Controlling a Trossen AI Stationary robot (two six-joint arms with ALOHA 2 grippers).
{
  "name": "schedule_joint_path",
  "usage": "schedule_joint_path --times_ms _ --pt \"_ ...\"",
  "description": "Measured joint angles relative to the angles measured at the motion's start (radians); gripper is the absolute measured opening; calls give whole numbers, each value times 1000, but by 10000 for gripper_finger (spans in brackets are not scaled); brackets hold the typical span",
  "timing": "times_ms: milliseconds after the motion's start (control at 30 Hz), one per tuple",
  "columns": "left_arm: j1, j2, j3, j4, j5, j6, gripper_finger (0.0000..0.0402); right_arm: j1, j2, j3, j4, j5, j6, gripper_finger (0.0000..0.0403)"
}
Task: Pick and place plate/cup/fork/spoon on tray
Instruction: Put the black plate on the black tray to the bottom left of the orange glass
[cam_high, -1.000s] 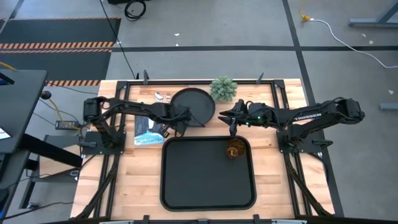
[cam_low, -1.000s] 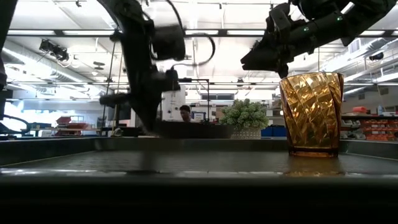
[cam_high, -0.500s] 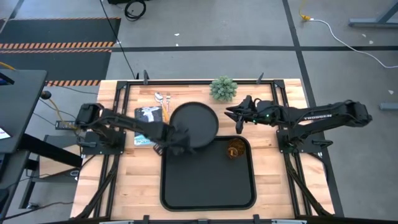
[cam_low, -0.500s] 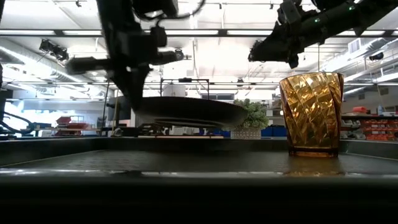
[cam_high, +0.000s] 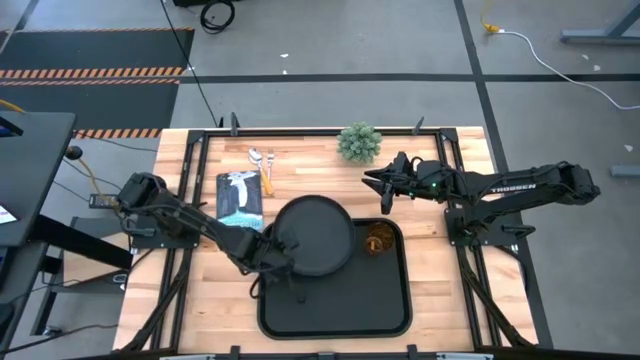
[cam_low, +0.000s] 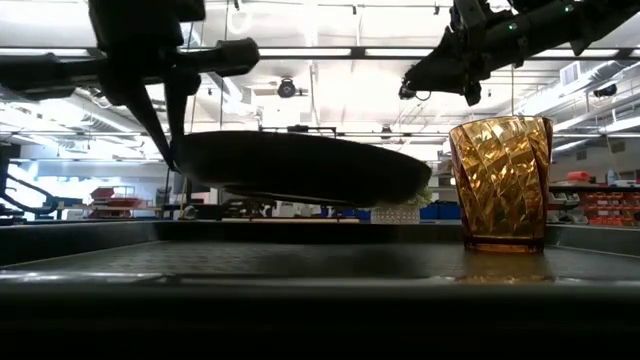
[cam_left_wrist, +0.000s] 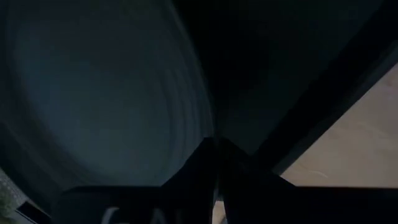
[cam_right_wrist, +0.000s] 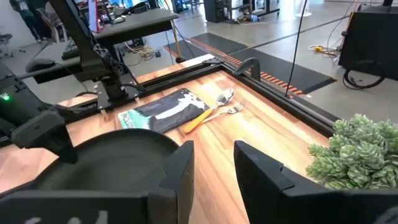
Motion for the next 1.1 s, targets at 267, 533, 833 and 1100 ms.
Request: schedule_joint_path --times_ms 267,533,833,1100 --pt "-36 10 -2 58 46 72 12 0 0 0 2 -12 5 121" --pt "-88 40 -2 70 48 82 12 0 0 0 16 -26 15 121" --pt "-145 103 -3 149 32 160 11 0 -2 0 32 -33 15 121" --pt "-163 164 -2 187 26 146 13 0 -6 0 38 -54 15 121"
